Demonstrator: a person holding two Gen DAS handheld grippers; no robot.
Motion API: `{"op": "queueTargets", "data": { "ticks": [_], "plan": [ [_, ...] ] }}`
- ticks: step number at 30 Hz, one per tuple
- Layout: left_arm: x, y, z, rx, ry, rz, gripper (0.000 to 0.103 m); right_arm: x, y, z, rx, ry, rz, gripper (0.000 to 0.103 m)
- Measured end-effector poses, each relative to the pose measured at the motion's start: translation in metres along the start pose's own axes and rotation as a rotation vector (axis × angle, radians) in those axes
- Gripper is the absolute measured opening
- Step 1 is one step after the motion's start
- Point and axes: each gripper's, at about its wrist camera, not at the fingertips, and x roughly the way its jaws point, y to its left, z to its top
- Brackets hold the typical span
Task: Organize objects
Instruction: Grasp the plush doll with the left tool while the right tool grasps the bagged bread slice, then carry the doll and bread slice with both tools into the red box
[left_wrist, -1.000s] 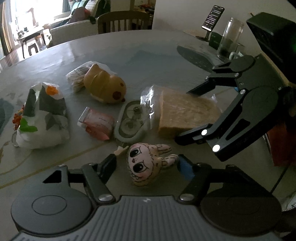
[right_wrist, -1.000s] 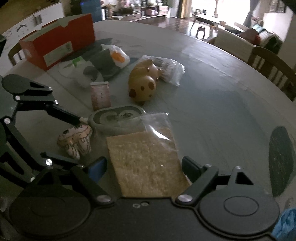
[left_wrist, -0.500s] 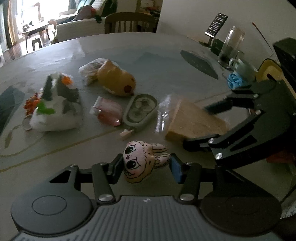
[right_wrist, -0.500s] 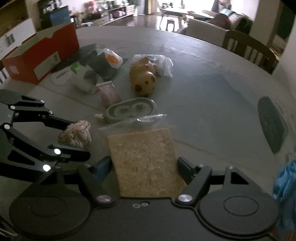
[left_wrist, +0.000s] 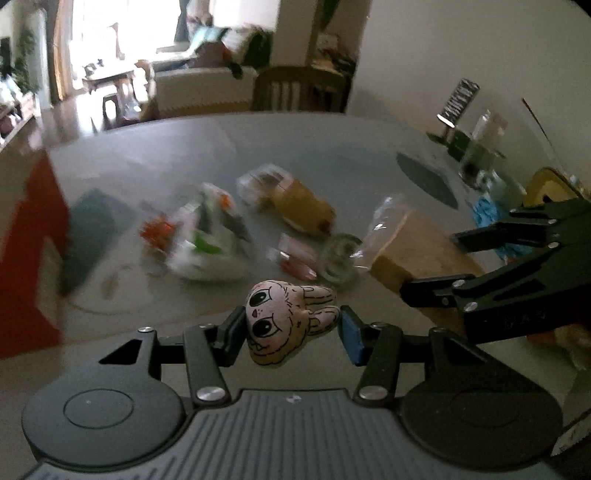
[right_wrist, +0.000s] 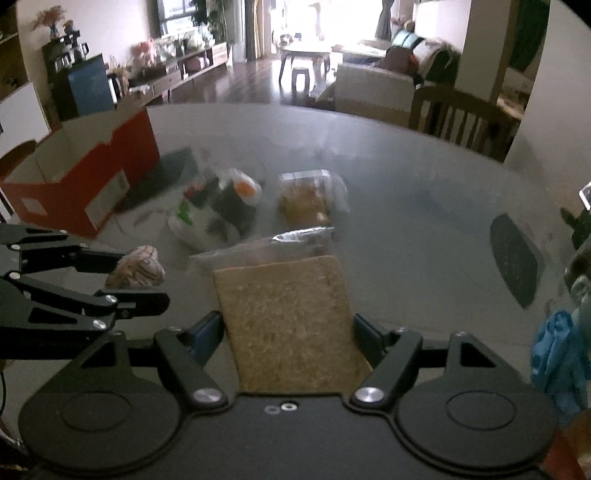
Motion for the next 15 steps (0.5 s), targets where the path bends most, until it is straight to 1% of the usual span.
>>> {"op": "queueTargets", "data": {
  "ticks": [5,8,15],
  "plan": [
    [-0.032,0.030,0.010,-0.039,-0.059,0.039,0.052,-0.016,0.026,0.023,0.006,-0.053,0.009,0.075],
    [-0.052,0.050,0.016,-0.068,-0.089,0.057,0.052,-0.027,0.044,0.038,0.016,-0.085,0.042,0.075],
    [-0.094,0.095,0.028,-0.121,-0.132,0.086,0.052,-0.048,0.090,0.068,0.000,-0.161,0.077,0.075]
  ]
}}
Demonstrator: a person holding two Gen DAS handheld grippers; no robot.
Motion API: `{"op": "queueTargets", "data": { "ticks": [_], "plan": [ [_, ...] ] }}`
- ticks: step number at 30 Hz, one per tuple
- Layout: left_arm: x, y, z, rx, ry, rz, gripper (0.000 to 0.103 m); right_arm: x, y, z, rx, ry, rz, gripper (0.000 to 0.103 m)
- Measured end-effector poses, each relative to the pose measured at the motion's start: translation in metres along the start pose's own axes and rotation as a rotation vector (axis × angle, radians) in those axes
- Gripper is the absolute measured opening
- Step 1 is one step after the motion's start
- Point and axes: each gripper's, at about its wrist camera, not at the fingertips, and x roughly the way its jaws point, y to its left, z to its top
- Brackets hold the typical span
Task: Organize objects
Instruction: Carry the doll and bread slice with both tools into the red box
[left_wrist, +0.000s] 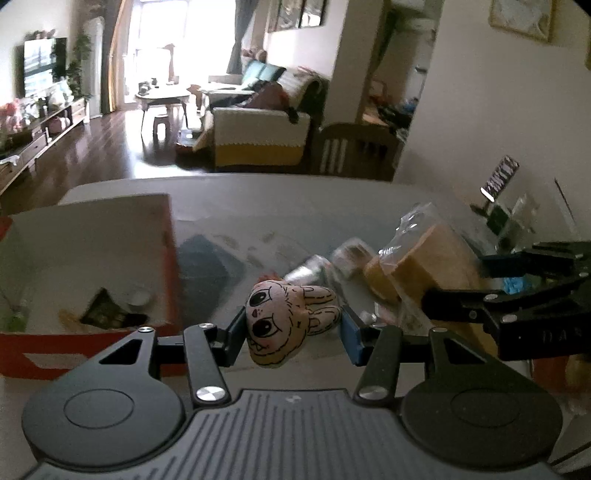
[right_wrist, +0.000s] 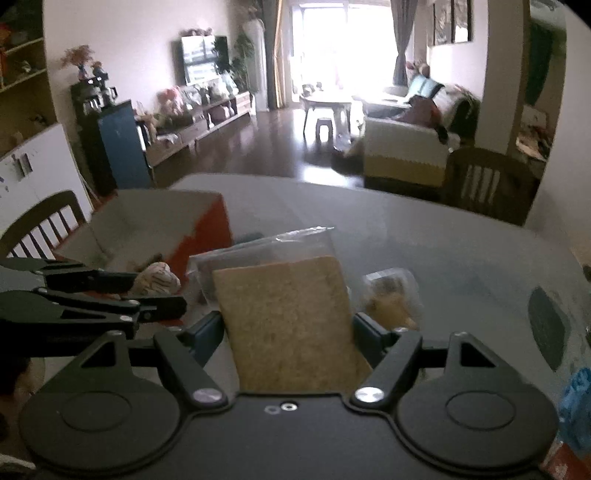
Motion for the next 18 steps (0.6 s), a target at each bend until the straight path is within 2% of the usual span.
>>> {"op": "queueTargets", "data": {
  "ticks": [9,18],
  "plan": [
    [-0.034,0.050,0.021,-0.012,-0.044,0.025,0.052,0.006,0.054,0.038,-0.006,-0.062,0.039,0.075],
    [-0.054,0.107,0.038,-0.034,-0.092,0.075,0.052,0.034,0.106,0.069,-0.023,-0.089,0.091,0.075]
  ]
}}
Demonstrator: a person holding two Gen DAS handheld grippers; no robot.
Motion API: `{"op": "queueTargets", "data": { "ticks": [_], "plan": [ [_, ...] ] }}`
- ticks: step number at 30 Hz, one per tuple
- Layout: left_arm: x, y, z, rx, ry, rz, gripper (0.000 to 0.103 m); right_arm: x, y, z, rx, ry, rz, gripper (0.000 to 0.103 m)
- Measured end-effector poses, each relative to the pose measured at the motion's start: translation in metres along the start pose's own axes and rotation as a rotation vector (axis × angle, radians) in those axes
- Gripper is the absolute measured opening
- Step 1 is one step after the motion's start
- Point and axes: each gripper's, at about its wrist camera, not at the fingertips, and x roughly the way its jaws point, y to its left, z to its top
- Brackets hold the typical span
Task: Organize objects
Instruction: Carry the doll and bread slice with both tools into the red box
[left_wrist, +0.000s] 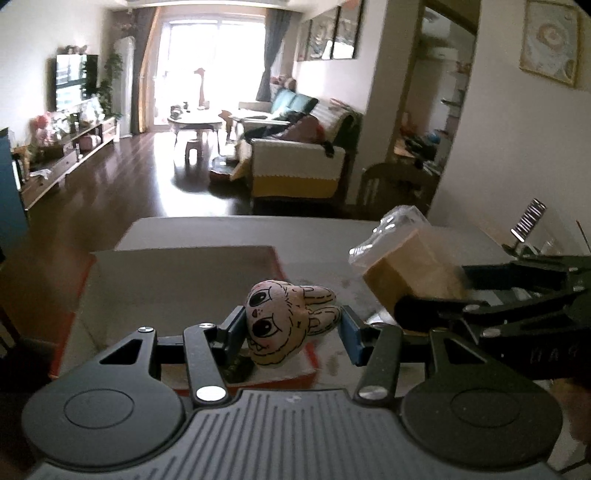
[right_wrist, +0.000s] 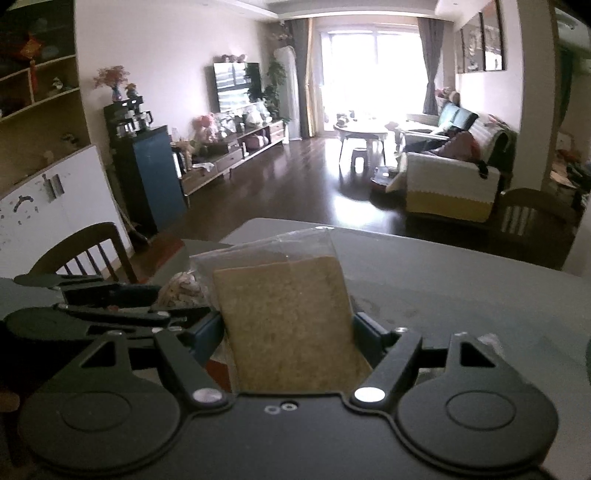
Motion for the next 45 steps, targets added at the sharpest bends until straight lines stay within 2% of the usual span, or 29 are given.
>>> {"op": "queueTargets", "data": {
  "ticks": [11,16,26,34,45],
  "plan": [
    [-0.002,0.079,0.020,-0.078,-0.046,0.097,0.052,0.050,0.049,0.020,-0.029,0.028,0.031,0.075],
    [0.008,0.106,0.023,-0.096,-0.035,0.135,0.052,0.077,0.061,0.023,-0.030,0.060,0.031,0.075],
    [0.060,0.149,0.016,-0.086,0.083,0.157,0.052,0.142,0.074,0.016,-0.068,0.162,-0.005,0.075],
    [0.100,0.169,0.006,-0.095,0.176,0.157,0.052,0.179,0.083,0.007,-0.103,0.239,-0.034,0.075],
    [0.146,0.165,0.001,-0.012,0.296,0.167,0.052,0.213,0.094,0.001,-0.202,0.298,-0.056,0.074]
  ]
}}
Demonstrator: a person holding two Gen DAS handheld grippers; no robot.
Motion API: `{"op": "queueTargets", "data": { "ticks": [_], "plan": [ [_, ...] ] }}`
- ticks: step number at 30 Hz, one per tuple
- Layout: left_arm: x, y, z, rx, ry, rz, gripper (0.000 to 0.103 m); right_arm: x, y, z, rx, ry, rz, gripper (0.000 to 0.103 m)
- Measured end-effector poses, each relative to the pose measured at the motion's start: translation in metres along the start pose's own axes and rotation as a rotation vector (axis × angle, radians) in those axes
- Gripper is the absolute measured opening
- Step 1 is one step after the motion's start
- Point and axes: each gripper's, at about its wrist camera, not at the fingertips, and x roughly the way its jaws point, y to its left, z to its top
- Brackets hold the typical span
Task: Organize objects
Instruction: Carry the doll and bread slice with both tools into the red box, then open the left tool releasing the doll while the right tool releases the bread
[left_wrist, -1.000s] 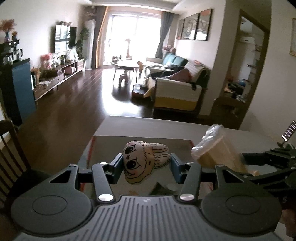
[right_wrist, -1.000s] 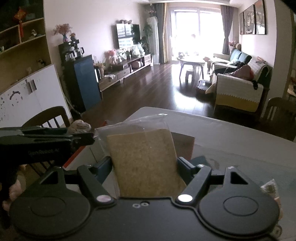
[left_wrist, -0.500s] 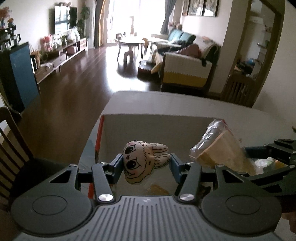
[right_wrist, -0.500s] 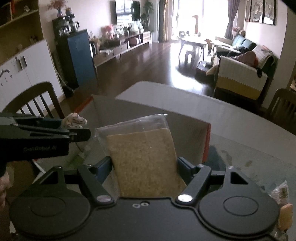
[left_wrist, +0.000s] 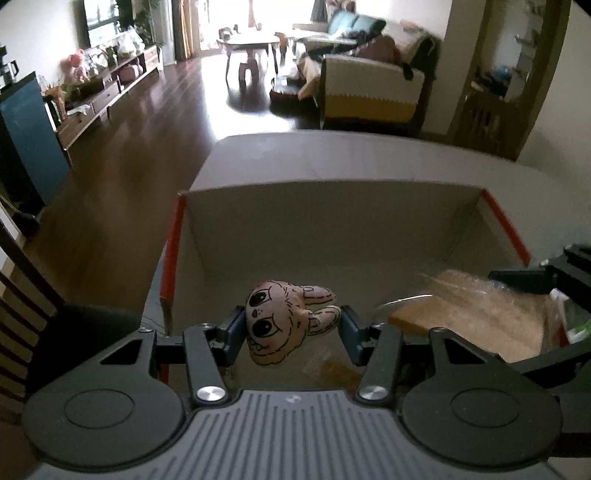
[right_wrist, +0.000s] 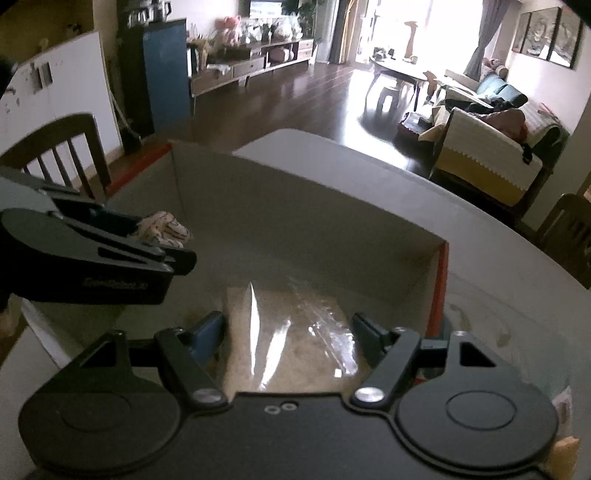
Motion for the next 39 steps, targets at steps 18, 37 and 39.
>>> {"op": "queueTargets", "data": {
  "ticks": [18,37,39],
  "plan": [
    [0.041,-0.018,0.005,0.116,0.225,0.003,0.055,0.014,0.004,-0.005,-0.089,0.076,0.044,0.072],
    [0.016,-0.025,-0.006,0.114,0.190,0.005,0.073,-0.019,0.001,-0.006,-0.123,0.009,0.062,0.078],
    [0.008,-0.026,-0.010,0.113,0.176,0.006,0.074,-0.026,0.000,-0.006,-0.120,-0.008,0.068,0.078]
  ]
}}
